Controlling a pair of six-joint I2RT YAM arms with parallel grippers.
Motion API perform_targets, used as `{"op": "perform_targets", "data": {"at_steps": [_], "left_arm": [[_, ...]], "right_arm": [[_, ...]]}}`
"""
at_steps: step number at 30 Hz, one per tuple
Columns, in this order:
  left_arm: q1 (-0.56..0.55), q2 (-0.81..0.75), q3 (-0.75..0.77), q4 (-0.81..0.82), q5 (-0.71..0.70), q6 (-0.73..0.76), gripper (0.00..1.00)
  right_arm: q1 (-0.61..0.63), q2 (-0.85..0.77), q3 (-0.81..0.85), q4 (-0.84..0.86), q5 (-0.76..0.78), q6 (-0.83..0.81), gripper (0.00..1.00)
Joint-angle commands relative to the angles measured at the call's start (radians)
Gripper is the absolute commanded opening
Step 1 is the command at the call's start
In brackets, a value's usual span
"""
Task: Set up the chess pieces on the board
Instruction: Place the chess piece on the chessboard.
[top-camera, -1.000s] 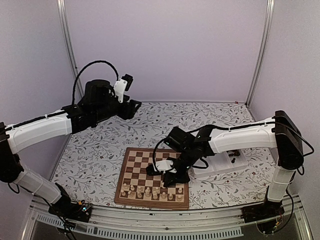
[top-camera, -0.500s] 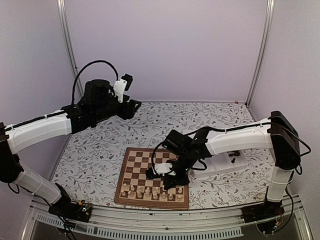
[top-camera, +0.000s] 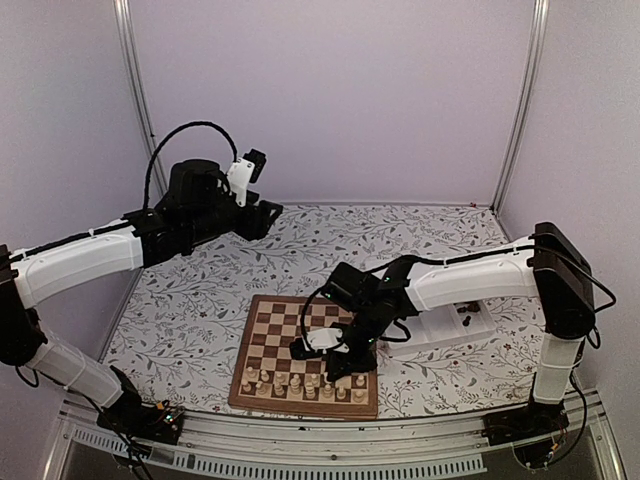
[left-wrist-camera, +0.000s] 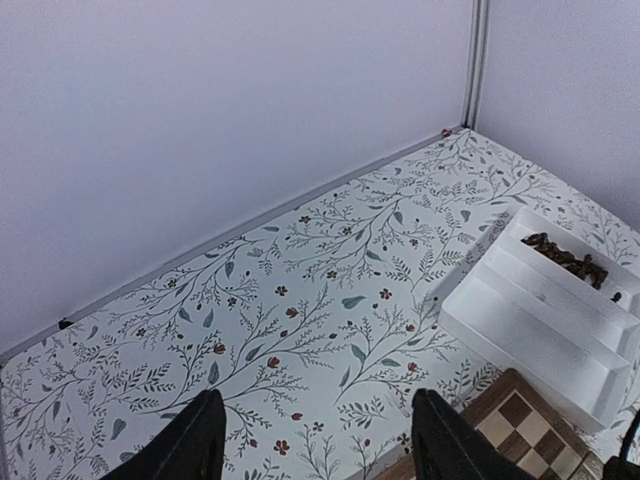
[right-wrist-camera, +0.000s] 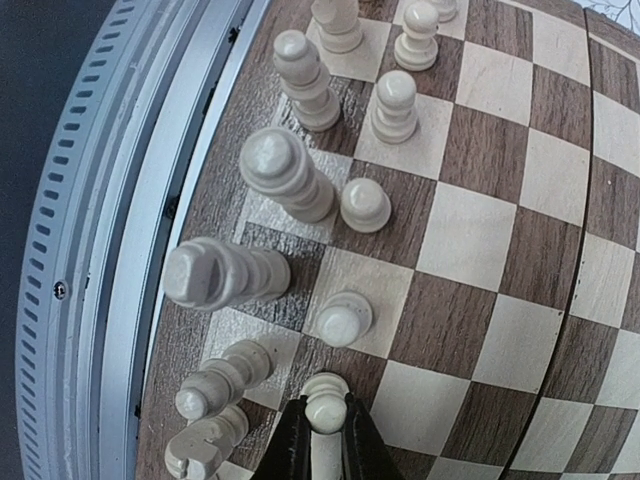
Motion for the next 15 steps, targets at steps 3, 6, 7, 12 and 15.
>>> {"op": "perform_targets", "data": {"at_steps": [3,6,7,12,15], "left_arm": [[0.013,-0.015,-0.001,-0.010,0.014,-0.007,0.65],[0.013,-0.012,0.000,-0.012,0.014,-0.008,0.65],[0.012,-0.012,0.000,-0.011,0.015,-0.007,0.65],[0.012,-0.006,0.002,-0.015,0.017,-0.008,0.66],[0.013,-0.003,0.002,-0.015,0.018,-0.008,0.65]], "right_arm": [[0.014,0.016,0.032,-0.017,-0.012,0.000,0.11],[0.015,0.016,0.032,-0.017,-0.011,0.001,0.13],[0.013,0.015,0.033,-0.017,-0.011,0.002,0.14],[0.015,0.012,0.036,-0.023,-0.011,0.002,0.16],[0.014,0.009,0.038,-0.026,-0.011,0.000,0.17]]}}
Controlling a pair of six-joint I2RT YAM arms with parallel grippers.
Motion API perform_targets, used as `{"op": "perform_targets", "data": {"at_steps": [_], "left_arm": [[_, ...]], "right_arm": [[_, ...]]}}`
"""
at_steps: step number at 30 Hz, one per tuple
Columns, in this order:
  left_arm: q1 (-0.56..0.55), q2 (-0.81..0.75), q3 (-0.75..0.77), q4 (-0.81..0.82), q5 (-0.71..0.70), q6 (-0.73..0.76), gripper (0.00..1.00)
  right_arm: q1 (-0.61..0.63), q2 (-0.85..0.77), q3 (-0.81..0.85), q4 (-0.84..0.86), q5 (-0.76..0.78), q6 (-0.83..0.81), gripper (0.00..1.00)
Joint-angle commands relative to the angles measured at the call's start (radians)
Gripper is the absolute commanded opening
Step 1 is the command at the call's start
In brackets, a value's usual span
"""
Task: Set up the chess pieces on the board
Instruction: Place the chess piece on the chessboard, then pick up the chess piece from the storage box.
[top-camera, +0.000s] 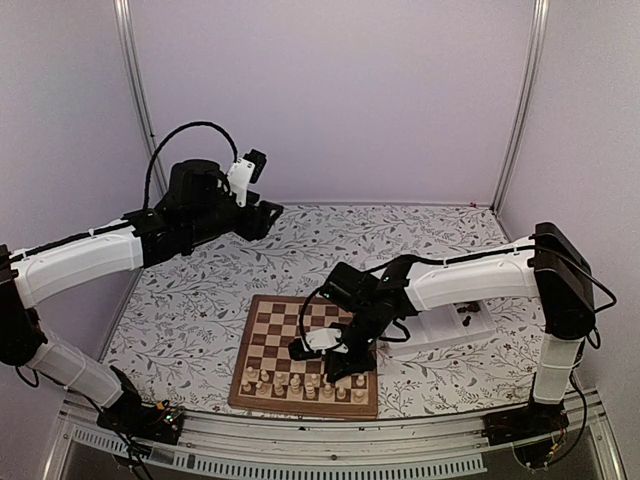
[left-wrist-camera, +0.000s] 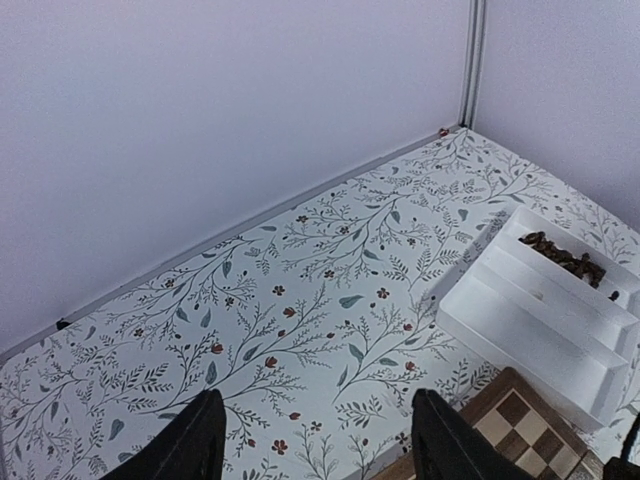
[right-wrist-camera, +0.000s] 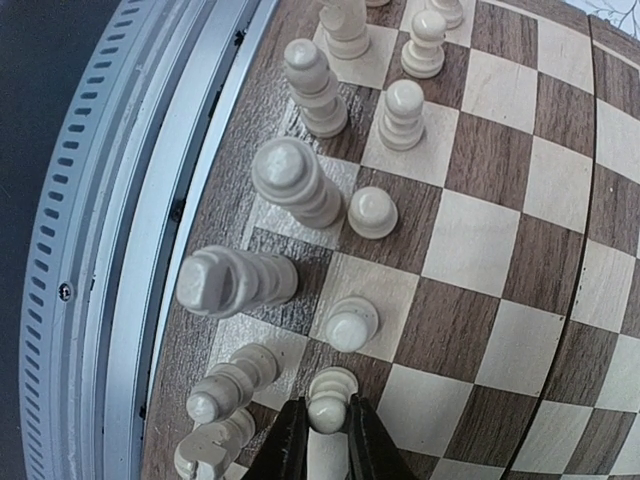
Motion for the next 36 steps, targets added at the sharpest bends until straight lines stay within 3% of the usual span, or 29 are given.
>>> {"op": "perform_targets", "data": {"at_steps": [1,10,18,22,30,36], "left_arm": [[0.011,-0.003,0.003,-0.013,0.012,-0.008,0.66],[0.012,0.004,0.005,-0.016,0.010,-0.008,0.66],[0.011,0.020,0.009,-0.022,0.014,-0.010,0.65],[0.013,0.030,0.012,-0.026,0.017,-0.011,0.65],[0.012,0.058,0.023,-0.042,0.027,-0.007,0.65],[0.013,0.088,0.038,-0.056,0.104,0.005,0.65]], "right_arm": [[0.008,0.007,0.026,-0.014,-0.010,0.001,0.17],[0.007,-0.012,0.037,-0.032,0.012,-0.005,0.18],[-0.065,-0.127,0.031,-0.110,-0.022,-0.071,0.27],[-0.187,-0.203,0.023,-0.135,-0.047,-0.070,0.28],[-0.556,-0.302,-0.042,-0.076,-0.086,0.007,0.26],[-0.731,-0.306,-0.075,-0.088,0.015,-0.200,0.28]]}}
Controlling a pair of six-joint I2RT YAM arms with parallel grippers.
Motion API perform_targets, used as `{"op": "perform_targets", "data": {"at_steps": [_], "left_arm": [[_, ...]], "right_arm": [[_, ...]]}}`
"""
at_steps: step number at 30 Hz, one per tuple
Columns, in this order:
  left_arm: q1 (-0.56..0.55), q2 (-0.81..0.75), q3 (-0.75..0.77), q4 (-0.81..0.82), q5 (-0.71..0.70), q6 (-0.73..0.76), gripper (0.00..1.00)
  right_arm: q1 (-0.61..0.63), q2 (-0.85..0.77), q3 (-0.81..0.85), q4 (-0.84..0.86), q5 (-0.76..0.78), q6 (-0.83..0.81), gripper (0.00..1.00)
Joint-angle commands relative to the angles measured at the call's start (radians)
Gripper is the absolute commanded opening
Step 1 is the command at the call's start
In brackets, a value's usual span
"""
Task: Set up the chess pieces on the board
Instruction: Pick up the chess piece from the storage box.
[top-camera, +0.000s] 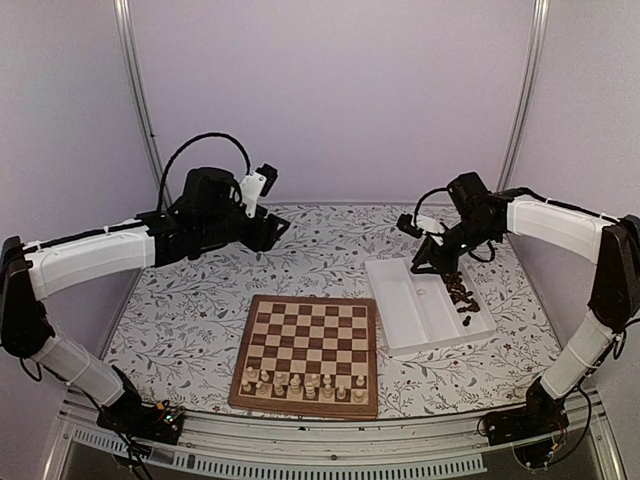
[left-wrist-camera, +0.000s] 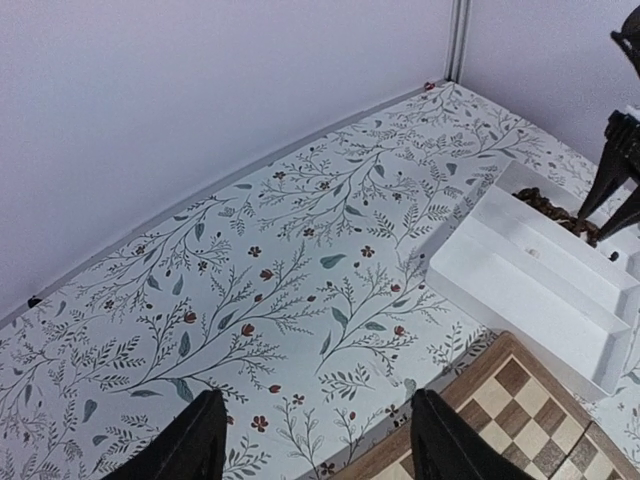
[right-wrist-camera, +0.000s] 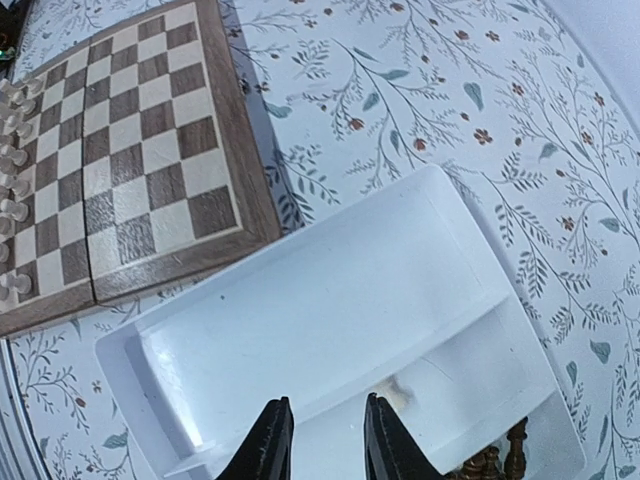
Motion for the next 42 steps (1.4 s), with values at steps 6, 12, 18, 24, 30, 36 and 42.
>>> {"op": "perform_targets", "data": {"at_steps": [6,12,18,24,30,36,42], "left_arm": [[0.013,0.049,0.048,-0.035,0.082,0.012,0.65],[0.013,0.061,0.057,-0.044,0.082,0.014,0.65],[0.013,0.067,0.064,-0.055,0.082,0.014,0.64],[0.013,0.075,0.069,-0.061,0.093,0.014,0.64],[0.012,0.086,0.076,-0.070,0.107,0.014,0.64],[0.013,0.089,0.083,-0.076,0.121,0.014,0.65],[0.013,0.089,0.085,-0.076,0.129,0.012,0.64]], "right_arm": [[-0.080,0.074,-0.039,-0.017,0.182,-0.330,0.35],[-0.080,0.193,-0.010,0.011,0.240,-0.374,0.37],[-0.080,0.276,0.010,0.041,0.273,-0.399,0.38],[-0.080,0.342,0.045,0.044,0.274,-0.406,0.39],[-0.080,0.380,0.066,0.020,0.266,-0.421,0.39],[-0.079,0.387,0.054,-0.035,0.231,-0.448,0.33],[-0.078,0.387,0.056,-0.037,0.206,-0.434,0.30]]}}
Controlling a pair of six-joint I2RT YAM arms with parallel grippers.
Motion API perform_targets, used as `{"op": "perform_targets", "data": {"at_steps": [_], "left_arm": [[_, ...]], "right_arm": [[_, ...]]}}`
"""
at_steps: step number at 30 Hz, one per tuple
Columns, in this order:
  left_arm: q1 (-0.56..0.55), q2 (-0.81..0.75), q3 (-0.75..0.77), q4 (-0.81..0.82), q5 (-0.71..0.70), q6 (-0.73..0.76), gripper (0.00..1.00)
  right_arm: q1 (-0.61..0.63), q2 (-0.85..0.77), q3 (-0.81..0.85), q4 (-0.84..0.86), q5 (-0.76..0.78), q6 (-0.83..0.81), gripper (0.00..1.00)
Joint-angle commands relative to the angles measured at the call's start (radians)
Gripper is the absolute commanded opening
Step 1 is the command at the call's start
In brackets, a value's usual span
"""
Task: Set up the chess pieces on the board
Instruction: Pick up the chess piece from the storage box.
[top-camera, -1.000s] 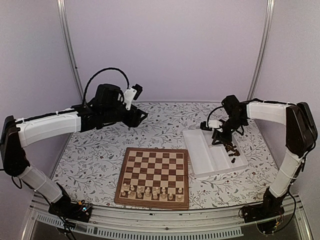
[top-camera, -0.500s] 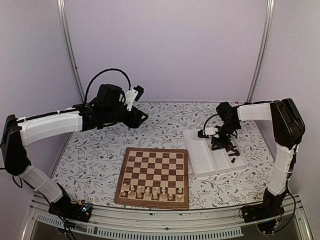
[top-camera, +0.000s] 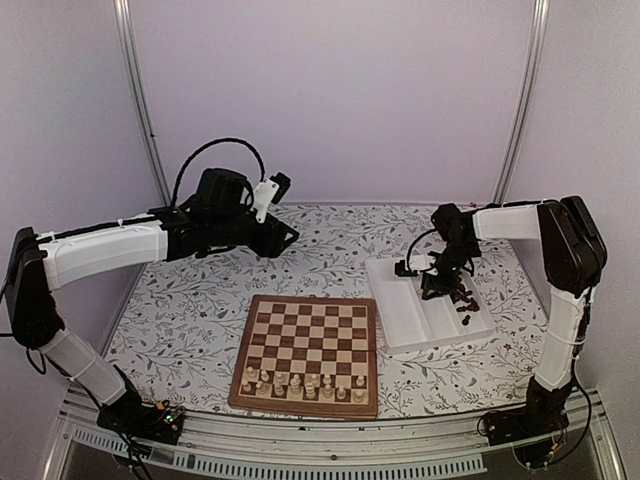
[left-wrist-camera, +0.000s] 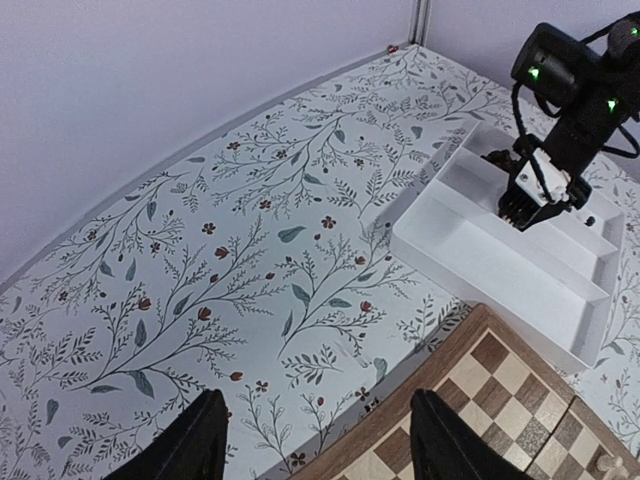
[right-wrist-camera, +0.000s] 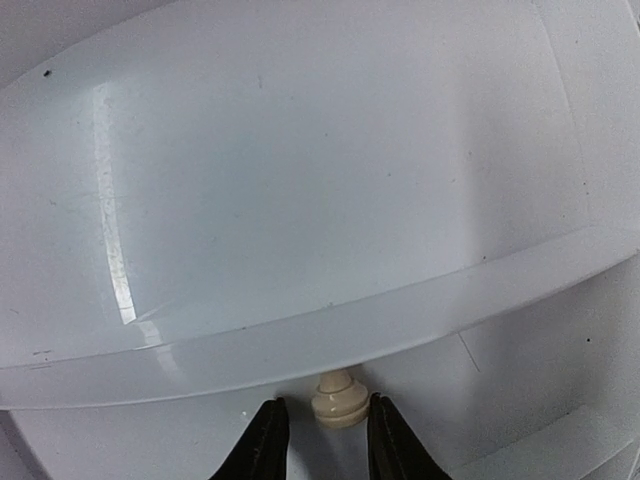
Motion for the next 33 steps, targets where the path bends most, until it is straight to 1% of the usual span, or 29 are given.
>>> {"op": "perform_targets", "data": {"at_steps": [1,13,18,26,29,33], "left_arm": [[0.013,0.005,0.027,-0.008,0.021,0.007,0.64],[0.013,0.008,0.029,-0.008,0.033,0.003,0.64],[0.013,0.012,0.032,-0.008,0.046,-0.002,0.64],[0.011,0.016,0.032,-0.006,0.072,-0.018,0.64],[0.010,0.017,0.016,0.041,0.132,-0.064,0.64],[0.000,0.049,0.003,0.151,0.237,-0.218,0.64]], "right_arm": [[0.002,0.039,0.003,-0.027,-0.035,-0.004,0.29],[0.001,0.050,0.010,-0.006,-0.059,0.073,0.13],[-0.023,-0.003,-0.002,-0.007,-0.085,0.118,0.12],[-0.070,-0.075,-0.048,-0.007,-0.129,0.145,0.12],[-0.086,-0.106,-0.058,-0.007,-0.157,0.162,0.12],[-0.099,-0.165,-0.074,-0.007,-0.207,0.187,0.13]]}}
